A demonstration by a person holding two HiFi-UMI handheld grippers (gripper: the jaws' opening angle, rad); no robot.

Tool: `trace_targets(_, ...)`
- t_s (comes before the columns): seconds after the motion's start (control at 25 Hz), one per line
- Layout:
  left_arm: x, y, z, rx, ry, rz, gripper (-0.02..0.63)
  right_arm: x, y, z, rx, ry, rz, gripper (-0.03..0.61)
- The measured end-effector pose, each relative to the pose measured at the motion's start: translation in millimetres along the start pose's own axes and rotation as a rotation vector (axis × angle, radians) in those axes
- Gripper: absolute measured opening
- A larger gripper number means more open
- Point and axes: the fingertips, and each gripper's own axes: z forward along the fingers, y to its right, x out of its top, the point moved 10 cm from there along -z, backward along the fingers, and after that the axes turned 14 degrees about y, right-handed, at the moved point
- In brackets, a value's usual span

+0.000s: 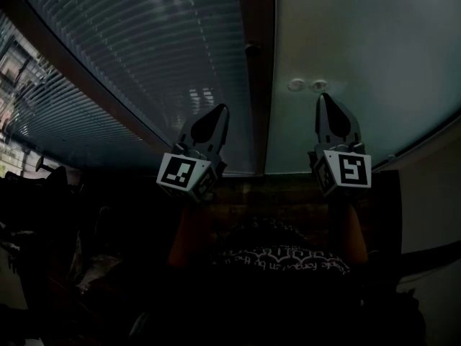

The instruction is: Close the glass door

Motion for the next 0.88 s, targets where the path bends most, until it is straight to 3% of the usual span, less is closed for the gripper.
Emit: trace_targets(0.88,-0.5,-2.0,1.6,-0.018,0.010,-0.012,0.002,1.3,-3.5,-4.8,0.018,0.008,-0.020,0.003)
